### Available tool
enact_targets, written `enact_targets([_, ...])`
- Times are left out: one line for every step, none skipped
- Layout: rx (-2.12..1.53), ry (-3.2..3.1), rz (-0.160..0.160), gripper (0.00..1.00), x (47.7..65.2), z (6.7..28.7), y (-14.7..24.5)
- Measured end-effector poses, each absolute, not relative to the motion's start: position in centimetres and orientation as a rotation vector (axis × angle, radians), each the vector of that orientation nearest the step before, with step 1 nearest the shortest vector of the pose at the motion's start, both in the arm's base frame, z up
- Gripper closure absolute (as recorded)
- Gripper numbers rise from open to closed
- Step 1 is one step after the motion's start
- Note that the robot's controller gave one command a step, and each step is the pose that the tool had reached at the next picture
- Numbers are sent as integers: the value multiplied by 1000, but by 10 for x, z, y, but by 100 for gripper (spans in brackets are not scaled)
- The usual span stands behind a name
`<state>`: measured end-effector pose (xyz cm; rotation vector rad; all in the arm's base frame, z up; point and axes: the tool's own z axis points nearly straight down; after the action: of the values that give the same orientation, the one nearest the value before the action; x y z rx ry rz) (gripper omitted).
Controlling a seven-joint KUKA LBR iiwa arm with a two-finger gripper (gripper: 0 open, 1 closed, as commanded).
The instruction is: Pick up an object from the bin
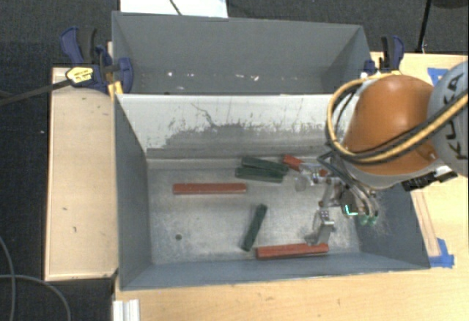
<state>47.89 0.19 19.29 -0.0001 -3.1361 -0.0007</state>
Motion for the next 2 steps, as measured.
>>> enact_targets([0,-3144,-1,0,481,196,2])
enact_targets([6,-3148,0,0,483,192,3])
